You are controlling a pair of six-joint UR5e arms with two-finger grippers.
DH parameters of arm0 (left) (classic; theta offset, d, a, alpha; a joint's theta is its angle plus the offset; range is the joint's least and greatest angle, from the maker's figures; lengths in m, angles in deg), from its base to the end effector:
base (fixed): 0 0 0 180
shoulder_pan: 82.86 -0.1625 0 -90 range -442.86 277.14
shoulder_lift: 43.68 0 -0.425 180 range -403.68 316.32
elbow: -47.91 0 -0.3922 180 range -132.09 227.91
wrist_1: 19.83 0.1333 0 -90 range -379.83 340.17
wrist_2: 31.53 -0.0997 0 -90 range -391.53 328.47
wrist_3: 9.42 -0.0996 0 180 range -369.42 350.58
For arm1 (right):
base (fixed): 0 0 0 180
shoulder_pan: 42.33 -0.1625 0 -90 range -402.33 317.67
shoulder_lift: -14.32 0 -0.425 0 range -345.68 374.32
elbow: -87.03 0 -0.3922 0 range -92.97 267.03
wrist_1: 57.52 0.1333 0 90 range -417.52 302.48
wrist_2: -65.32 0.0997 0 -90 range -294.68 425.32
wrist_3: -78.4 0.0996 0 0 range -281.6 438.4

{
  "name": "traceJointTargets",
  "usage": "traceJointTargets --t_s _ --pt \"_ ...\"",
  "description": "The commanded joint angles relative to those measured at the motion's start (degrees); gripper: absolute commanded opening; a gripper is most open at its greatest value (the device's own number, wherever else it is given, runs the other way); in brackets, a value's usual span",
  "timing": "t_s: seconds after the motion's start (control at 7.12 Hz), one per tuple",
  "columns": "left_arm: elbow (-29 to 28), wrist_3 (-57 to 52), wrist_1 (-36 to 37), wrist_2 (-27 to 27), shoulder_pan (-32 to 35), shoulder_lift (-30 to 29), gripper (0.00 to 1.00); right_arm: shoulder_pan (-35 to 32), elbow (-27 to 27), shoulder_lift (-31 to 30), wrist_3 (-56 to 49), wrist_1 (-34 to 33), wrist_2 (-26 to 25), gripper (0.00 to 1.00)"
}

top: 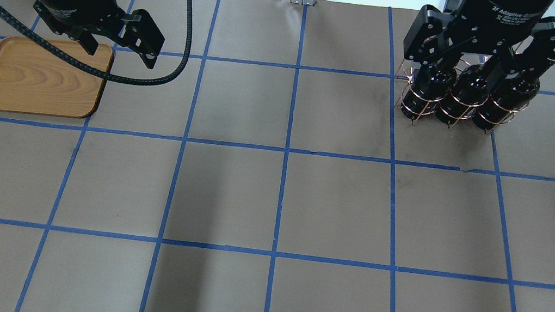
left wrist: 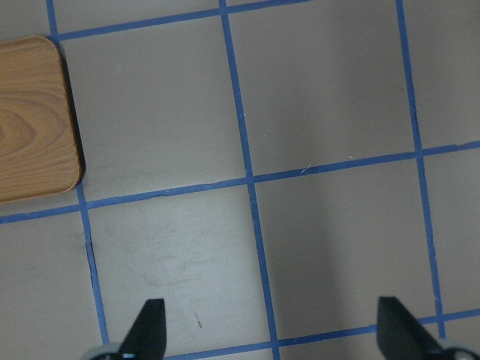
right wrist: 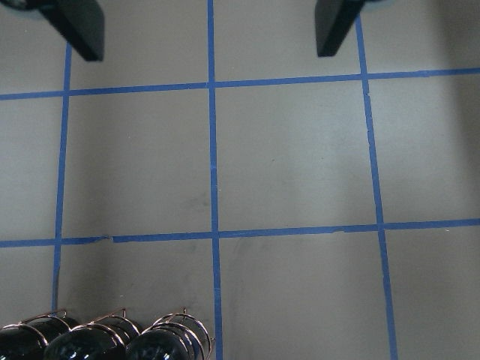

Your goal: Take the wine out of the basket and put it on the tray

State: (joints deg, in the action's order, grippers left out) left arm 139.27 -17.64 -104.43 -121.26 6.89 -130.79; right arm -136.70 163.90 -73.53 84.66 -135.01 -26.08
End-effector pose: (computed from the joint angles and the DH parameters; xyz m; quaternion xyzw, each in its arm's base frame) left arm -0.1317 -0.4822 0.5106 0.0695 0.9957 -0.0604 0.0021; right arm 0.1684 -0.4866 0.5597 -0.0163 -0.9997 -0.0122 0.0134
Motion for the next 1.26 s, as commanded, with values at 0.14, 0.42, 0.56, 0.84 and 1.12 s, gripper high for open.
traceJointTargets --t_s 0.14,0.42,0.56,0.84,1.12 --pt "0.2 0.0 0.0 -0.2 0.0 -0.1 1.0 0.1 0.0 0.0 0.0 -0.2 -0.1 0.99" --pt "0.3 -0.7 0.0 -0.2 0.0 -0.2 1.0 0.1 0.1 0.2 -0.1 -0.3 -0.3 1.0" --pt "0.3 -0.7 0.0 -0.3 -0.1 -0.2 1.0 0.1 0.0 0.3 -0.6 -0.7 -0.1 1.0" --pt "0.4 -0.7 0.1 -0.2 -0.1 0.1 1.0 0.1 0.0 -0.2 -0.4 -0.9 -0.1 1.0" --pt "0.4 -0.7 0.0 -0.3 -0.2 0.1 1.0 0.1 0.5 0.3 -0.8 -1.6 0.3 1.0"
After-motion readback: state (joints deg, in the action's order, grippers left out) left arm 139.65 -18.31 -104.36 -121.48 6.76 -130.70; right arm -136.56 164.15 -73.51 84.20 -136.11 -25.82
